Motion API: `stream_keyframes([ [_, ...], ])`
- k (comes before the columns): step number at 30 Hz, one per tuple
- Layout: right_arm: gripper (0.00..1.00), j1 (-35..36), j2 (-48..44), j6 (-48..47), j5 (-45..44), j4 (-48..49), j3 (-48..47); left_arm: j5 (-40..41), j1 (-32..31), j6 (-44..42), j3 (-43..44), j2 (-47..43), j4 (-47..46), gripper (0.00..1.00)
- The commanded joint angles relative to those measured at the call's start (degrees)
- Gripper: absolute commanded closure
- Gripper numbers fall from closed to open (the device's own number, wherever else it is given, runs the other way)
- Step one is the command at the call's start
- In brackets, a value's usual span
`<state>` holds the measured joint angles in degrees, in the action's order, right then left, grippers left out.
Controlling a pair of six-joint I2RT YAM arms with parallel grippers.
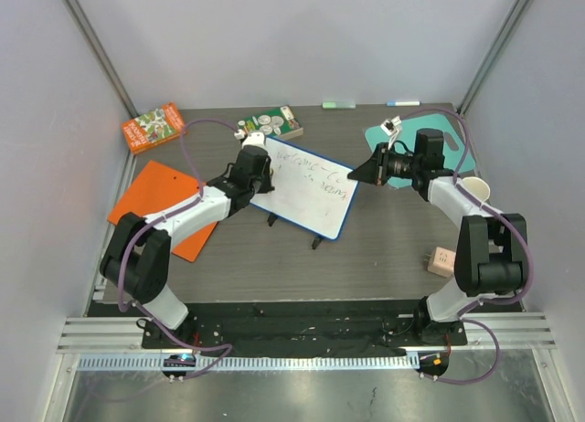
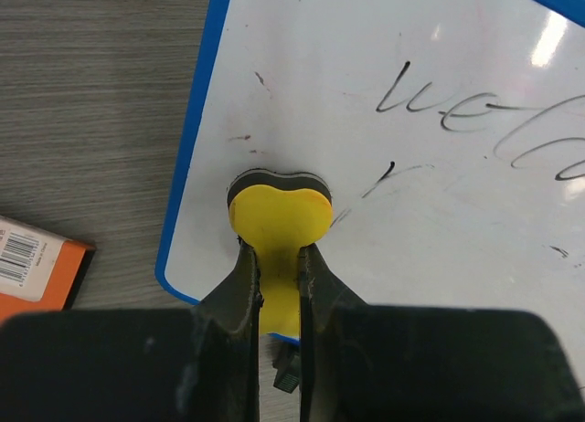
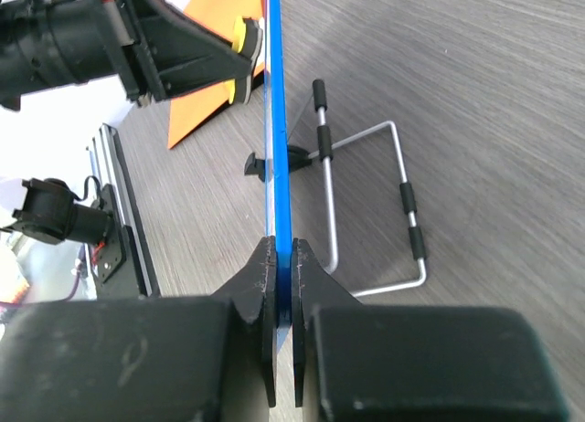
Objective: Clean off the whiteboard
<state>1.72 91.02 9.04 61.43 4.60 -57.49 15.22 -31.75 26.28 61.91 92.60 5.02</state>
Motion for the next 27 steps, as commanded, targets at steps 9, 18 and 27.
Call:
stream_keyframes([
  [9, 0.99, 0.1, -5.2, -4.0, -1.7, 0.6, 4.6, -0.2, -0.1, -1.5, 4.1, 0.6, -7.0, 1.0],
  [18, 0.99, 2.9, -4.1, -6.0, -2.2, -0.7, 3.9, -2.0, -7.7, -3.6, 10.6, 10.0, -9.3, 1.0],
  [27, 0.99, 4.9, -4.5, -7.7, -3.8, -2.8, 3.0, 2.3, -21.2, -3.9, 10.0, 14.4, -15.3, 1.0],
])
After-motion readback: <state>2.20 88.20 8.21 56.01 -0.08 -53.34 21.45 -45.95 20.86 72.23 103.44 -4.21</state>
